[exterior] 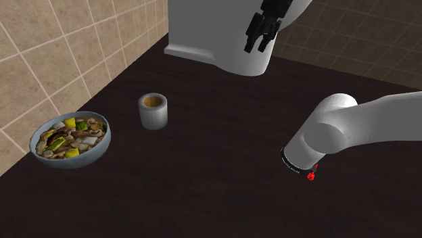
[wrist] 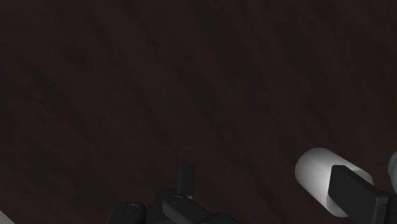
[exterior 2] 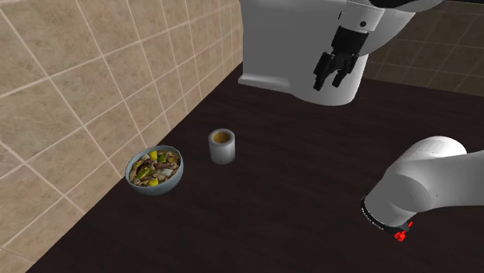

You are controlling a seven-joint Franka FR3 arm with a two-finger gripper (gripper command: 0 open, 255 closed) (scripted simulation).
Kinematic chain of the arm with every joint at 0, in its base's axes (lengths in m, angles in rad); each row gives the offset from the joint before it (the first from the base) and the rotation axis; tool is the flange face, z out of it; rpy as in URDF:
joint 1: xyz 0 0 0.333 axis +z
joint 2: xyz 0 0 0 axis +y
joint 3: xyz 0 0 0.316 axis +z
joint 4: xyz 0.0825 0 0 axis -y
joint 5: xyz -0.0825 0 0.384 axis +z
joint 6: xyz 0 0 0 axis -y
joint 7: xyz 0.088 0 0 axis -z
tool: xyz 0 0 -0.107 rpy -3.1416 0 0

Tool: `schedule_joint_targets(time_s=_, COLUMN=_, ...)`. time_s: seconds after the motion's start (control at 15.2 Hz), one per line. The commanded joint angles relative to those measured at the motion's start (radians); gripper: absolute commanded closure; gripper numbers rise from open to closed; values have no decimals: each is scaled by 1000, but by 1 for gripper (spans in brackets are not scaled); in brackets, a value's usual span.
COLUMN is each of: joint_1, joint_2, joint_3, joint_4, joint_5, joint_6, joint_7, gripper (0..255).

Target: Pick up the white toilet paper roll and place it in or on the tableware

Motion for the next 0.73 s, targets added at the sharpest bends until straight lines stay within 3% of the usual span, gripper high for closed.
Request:
schedule_joint_targets(time_s=0.0, joint_1=0, joint_2=0, joint_3=0, joint_4=0, joint_5=0, joint_6=0, joint_7=0, gripper=0)
schedule_joint_targets(time_s=0.66, joint_1=65, joint_2=196, joint_3=197, joint_4=-57, joint_5=61, joint_6=311, joint_7=142, gripper=0)
